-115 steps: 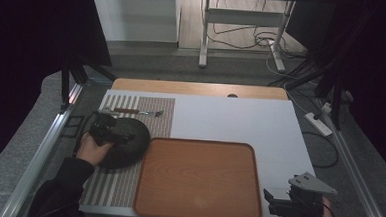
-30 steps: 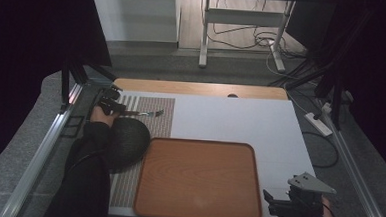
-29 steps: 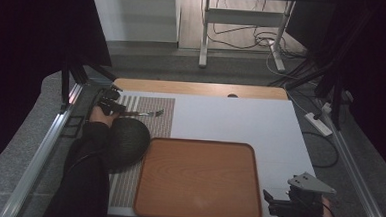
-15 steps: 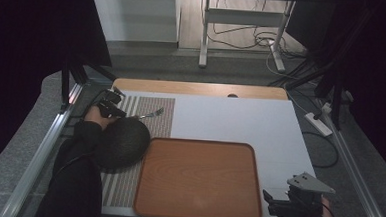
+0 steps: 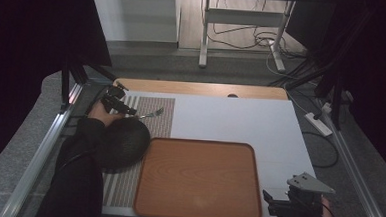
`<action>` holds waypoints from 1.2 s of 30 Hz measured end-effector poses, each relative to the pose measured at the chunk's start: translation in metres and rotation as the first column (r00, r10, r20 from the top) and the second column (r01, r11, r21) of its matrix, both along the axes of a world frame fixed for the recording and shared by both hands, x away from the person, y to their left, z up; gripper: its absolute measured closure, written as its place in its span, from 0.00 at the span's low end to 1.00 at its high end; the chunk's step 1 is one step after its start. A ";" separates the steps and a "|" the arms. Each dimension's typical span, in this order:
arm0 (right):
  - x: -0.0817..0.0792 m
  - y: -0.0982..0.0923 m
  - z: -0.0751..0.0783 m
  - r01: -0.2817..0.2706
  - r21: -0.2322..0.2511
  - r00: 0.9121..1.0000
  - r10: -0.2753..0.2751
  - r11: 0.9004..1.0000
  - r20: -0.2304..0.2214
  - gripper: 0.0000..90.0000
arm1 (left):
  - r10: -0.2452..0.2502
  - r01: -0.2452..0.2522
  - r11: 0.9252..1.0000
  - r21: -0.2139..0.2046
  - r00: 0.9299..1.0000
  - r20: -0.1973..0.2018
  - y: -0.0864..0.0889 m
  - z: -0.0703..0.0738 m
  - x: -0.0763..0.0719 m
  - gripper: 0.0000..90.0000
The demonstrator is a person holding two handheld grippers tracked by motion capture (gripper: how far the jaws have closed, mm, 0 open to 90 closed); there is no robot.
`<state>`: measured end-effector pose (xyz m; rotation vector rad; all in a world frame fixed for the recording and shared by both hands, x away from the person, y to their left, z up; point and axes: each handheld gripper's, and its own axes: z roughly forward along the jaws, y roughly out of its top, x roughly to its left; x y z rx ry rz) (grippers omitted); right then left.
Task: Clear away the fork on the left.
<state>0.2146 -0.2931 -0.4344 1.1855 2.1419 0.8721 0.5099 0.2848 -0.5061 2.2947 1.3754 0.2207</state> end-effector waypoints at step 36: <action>-0.001 0.000 0.000 -0.006 -0.002 1.000 0.006 1.000 0.003 0.00 | -0.264 0.263 0.961 0.091 0.965 0.001 0.002 -0.012 0.001 0.87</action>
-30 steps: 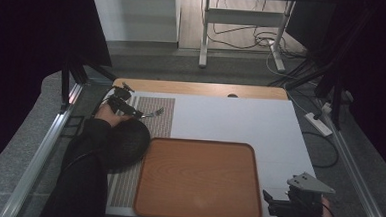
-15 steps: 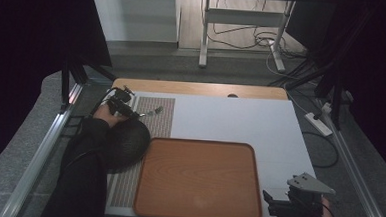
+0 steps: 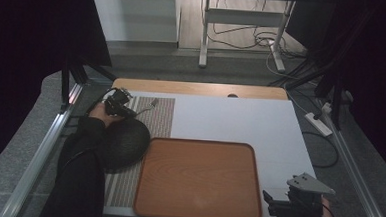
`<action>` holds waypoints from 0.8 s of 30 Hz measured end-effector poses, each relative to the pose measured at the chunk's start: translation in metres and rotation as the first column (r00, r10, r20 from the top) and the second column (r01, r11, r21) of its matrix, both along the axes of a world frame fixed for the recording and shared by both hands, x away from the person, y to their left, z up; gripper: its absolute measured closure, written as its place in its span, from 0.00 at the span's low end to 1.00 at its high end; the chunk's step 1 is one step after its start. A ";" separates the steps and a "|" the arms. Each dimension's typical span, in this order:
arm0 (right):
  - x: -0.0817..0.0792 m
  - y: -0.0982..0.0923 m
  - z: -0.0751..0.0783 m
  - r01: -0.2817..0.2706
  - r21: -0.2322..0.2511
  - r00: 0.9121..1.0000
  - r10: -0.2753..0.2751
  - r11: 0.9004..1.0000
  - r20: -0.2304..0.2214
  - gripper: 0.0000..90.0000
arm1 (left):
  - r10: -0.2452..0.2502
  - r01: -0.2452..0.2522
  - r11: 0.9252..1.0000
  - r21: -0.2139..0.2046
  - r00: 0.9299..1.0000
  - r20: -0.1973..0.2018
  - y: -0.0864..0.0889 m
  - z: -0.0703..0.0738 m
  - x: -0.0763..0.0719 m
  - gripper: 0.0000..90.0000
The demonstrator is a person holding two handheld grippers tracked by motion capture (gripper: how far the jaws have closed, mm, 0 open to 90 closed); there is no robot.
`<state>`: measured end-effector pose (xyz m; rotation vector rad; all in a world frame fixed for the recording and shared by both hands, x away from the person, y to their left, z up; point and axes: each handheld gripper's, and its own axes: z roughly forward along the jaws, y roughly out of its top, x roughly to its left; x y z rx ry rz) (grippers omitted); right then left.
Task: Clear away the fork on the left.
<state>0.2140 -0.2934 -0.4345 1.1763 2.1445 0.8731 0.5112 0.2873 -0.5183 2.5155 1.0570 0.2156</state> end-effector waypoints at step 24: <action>0.000 0.001 0.000 0.003 -0.005 1.000 -0.003 1.000 -0.002 0.00 | 0.192 -0.186 0.978 -0.093 0.979 0.063 0.035 0.032 -0.026 0.87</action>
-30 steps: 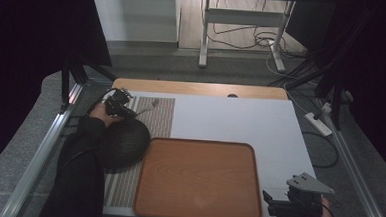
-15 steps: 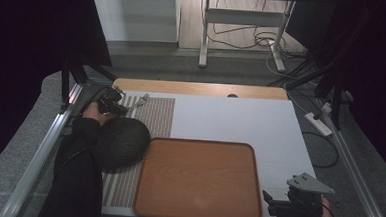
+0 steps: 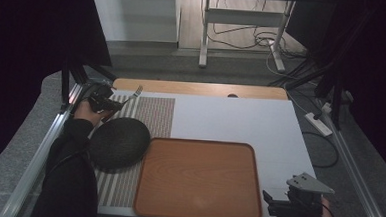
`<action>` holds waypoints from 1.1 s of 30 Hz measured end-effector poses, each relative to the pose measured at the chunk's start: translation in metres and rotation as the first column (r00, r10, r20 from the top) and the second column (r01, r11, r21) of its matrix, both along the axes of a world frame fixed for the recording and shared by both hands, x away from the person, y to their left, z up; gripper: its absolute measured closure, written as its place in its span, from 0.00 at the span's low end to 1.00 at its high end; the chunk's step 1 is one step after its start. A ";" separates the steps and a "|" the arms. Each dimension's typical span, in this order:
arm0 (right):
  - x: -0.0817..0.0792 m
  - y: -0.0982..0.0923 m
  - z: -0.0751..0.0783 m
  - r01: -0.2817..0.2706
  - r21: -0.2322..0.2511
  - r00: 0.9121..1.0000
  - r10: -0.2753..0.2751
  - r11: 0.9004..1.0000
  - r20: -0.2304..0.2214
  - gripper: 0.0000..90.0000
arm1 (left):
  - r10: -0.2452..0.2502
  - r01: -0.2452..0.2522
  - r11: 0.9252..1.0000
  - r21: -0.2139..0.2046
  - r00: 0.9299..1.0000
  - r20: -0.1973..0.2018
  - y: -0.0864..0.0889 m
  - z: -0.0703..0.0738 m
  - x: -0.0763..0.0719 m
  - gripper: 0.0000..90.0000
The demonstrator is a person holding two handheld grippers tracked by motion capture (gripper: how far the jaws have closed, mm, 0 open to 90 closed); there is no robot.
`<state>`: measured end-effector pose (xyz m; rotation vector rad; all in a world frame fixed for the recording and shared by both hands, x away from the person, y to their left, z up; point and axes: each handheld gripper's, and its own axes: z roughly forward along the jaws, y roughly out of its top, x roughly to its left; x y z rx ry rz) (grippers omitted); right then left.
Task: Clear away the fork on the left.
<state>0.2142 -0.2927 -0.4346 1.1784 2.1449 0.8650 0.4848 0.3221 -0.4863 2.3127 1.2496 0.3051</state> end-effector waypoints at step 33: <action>-0.002 0.002 0.000 -0.013 -0.020 1.000 0.014 1.000 0.018 0.00 | -0.058 0.056 0.995 -0.079 0.998 -0.022 -0.055 0.017 -0.113 0.87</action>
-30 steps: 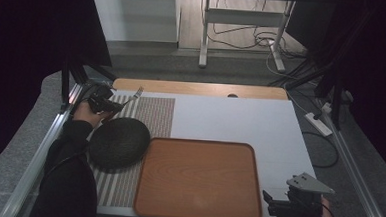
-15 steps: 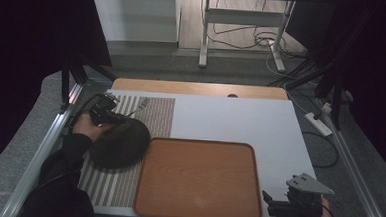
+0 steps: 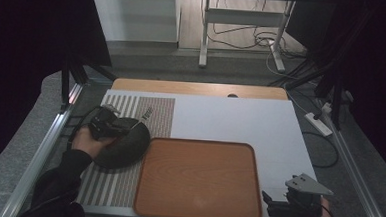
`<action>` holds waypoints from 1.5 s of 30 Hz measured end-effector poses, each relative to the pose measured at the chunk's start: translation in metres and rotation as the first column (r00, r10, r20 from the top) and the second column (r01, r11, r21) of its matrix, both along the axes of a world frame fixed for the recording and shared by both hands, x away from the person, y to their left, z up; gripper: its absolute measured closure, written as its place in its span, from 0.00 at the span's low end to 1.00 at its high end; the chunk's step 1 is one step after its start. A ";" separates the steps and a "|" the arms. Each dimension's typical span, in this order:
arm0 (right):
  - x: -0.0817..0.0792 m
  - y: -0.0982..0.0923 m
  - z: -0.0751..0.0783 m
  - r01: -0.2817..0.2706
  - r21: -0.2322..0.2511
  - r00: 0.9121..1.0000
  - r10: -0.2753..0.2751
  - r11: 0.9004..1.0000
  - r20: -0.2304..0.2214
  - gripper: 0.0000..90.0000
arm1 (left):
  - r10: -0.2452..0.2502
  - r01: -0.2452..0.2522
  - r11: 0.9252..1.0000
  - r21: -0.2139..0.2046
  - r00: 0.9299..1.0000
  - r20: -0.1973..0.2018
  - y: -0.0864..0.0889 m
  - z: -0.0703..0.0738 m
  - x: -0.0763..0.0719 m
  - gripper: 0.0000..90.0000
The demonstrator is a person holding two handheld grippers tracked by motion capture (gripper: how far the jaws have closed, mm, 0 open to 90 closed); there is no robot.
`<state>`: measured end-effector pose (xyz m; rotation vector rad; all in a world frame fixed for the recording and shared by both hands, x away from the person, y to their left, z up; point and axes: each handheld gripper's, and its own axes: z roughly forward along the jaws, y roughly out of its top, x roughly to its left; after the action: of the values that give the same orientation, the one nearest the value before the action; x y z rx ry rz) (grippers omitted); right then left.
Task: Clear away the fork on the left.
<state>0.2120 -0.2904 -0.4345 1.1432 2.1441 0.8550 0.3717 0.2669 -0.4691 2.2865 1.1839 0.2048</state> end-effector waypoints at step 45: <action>-0.002 0.003 -0.001 -0.016 -0.027 1.000 0.016 1.000 0.011 0.00 | -0.143 0.156 0.985 0.076 0.977 -0.157 -0.146 -0.033 -0.087 0.85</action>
<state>0.2102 -0.2873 -0.4350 1.1066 2.1515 0.8351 0.2844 0.1209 -0.5022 2.4941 1.0878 0.0281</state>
